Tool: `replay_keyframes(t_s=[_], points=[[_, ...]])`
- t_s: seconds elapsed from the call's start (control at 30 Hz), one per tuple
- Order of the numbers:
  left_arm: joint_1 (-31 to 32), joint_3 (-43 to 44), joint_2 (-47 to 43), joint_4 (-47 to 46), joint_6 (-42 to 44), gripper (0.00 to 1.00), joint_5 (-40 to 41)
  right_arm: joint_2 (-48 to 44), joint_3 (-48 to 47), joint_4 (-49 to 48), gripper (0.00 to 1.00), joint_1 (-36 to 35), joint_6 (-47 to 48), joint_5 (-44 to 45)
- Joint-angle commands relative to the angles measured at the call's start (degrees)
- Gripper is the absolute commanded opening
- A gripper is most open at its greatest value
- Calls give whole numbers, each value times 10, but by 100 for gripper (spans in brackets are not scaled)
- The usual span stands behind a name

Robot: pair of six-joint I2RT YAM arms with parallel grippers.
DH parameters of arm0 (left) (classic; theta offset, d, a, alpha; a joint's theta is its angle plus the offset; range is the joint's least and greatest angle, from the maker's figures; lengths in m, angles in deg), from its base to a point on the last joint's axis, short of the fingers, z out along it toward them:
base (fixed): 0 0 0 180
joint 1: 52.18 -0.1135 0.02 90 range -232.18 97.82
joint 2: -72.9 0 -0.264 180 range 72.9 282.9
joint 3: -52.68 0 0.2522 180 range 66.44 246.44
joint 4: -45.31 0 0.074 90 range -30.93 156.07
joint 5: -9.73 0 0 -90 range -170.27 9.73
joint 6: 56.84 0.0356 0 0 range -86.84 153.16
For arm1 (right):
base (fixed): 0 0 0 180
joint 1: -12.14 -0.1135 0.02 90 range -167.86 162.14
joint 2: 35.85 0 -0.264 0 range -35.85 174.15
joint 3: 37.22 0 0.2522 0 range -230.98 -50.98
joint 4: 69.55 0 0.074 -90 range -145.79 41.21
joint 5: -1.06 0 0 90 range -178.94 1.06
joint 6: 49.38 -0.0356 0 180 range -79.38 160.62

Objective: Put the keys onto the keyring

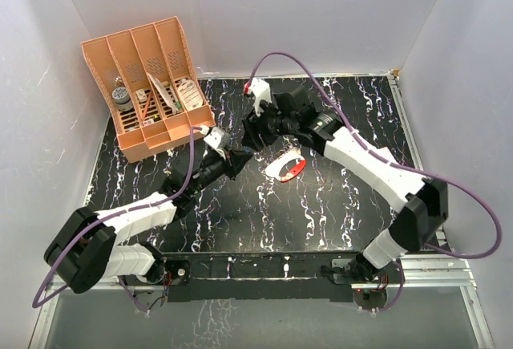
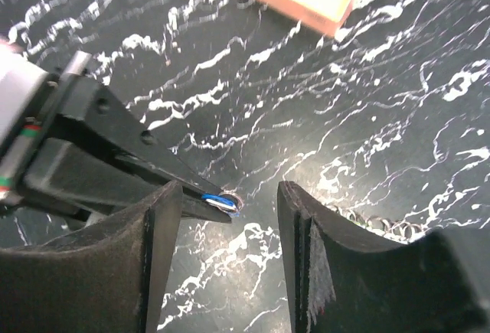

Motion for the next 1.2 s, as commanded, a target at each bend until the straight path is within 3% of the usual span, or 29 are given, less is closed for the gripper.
replay_keyframes(t_s=[0.0,0.2,0.53,1.03,1.17], points=[[2,-15,-19,-64,-53,0,0,-84,37,-170,53,-1,-45,31],[2,-32,-24,-119,-90,0,2,-105,86,-201,54,5,-104,44],[-4,-44,-22,-243,-164,0,-28,-162,265,-381,50,51,-235,-41],[-18,-56,24,-351,-236,0,-100,-168,321,-496,45,78,-318,-149],[-22,-55,29,-353,-239,0,-104,-167,324,-507,39,80,-328,-165]])
